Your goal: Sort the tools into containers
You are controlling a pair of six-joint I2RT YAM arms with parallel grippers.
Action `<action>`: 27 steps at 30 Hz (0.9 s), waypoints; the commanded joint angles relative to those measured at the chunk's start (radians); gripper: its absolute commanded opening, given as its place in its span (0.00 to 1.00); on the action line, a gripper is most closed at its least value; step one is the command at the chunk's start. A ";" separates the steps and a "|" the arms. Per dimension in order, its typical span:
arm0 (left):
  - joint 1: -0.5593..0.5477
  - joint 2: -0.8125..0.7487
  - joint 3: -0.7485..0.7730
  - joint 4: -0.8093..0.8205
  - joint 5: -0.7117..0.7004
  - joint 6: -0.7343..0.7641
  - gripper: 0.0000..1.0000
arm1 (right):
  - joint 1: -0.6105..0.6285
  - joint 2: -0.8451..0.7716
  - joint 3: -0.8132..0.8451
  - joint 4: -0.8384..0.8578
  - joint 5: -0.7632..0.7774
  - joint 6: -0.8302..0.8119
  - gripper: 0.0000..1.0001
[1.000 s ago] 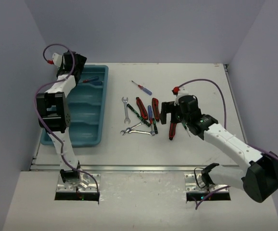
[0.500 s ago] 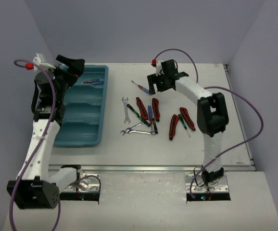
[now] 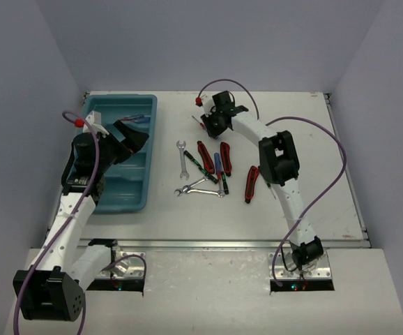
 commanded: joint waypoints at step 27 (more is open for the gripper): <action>-0.142 0.095 -0.108 0.731 0.417 -0.209 0.97 | 0.173 -1.001 -0.877 0.521 -0.486 0.506 0.00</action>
